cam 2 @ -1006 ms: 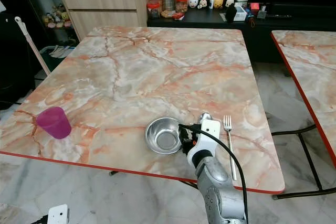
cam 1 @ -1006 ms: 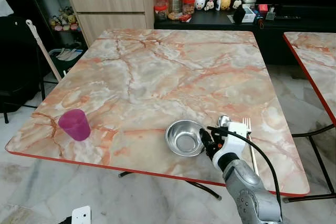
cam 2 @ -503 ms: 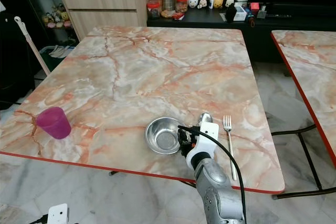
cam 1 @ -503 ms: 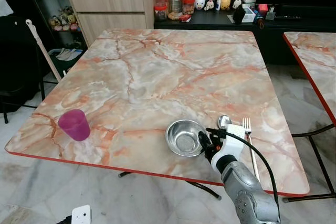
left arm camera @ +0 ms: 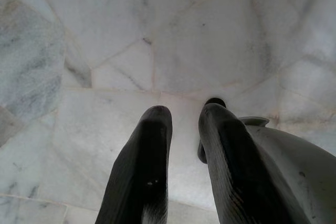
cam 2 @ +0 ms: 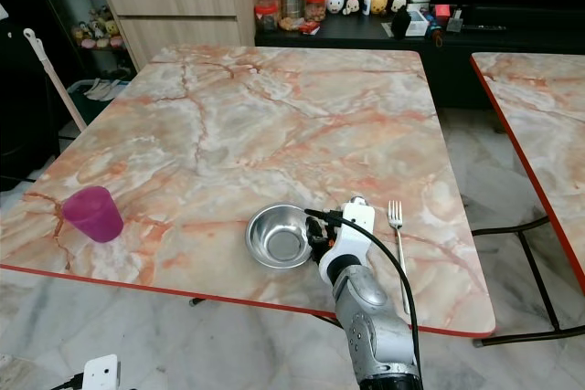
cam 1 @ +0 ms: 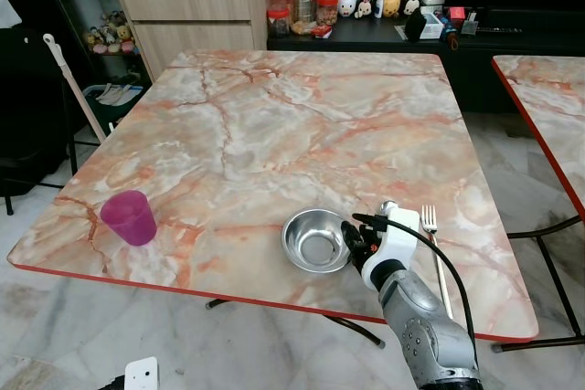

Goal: Setting the table

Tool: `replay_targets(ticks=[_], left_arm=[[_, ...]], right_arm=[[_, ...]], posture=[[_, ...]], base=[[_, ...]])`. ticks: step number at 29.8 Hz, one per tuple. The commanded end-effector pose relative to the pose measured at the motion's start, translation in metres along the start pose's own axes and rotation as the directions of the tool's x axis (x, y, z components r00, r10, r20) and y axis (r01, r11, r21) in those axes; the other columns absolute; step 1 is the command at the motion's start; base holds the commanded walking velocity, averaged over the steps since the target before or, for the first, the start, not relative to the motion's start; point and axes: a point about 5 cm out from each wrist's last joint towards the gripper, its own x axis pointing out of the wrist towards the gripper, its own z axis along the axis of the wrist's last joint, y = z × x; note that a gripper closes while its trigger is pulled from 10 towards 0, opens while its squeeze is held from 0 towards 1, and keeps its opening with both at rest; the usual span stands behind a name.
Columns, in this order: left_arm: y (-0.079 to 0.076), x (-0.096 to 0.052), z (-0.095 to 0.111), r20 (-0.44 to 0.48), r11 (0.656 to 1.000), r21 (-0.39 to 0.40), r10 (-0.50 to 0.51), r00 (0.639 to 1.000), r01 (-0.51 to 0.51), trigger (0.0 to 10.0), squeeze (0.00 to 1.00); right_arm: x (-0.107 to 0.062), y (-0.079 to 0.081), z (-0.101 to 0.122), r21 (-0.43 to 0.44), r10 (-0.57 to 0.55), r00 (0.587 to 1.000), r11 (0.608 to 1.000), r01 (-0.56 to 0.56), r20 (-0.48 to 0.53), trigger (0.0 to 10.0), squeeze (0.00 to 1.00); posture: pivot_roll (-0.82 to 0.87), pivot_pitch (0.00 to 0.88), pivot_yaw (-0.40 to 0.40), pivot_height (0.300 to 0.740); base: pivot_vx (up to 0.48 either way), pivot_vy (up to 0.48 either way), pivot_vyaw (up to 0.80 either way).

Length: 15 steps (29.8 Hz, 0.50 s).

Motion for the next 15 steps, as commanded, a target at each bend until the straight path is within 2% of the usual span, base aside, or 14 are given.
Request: replay_targets(ticks=[1, 15], left_arm=[[0.0044, -0.0015, -0.0058, -0.023, 1.000, 0.011, 0.016, 1.000, -0.016, 10.0, 0.00], [0.0020, -0.0008, -0.0058, -0.041, 1.000, 0.029, 0.001, 0.999, 0.000, 10.0, 0.00]], right_arm=[[0.0026, 0.0016, 0.0019, -0.003, 0.010, 1.000, 1.000, -0.010, 0.004, 0.0, 0.00], [0.0089, 0.0068, 0.0093, -0.018, 0.028, 0.999, 0.999, -0.027, 0.025, 0.0, 0.00]], posture=[[0.08, 0.020, 0.039, 0.740], [0.08, 0.000, 0.033, 0.740]], base=[[0.000, 0.000, 0.00], [0.000, 0.000, 0.00]])
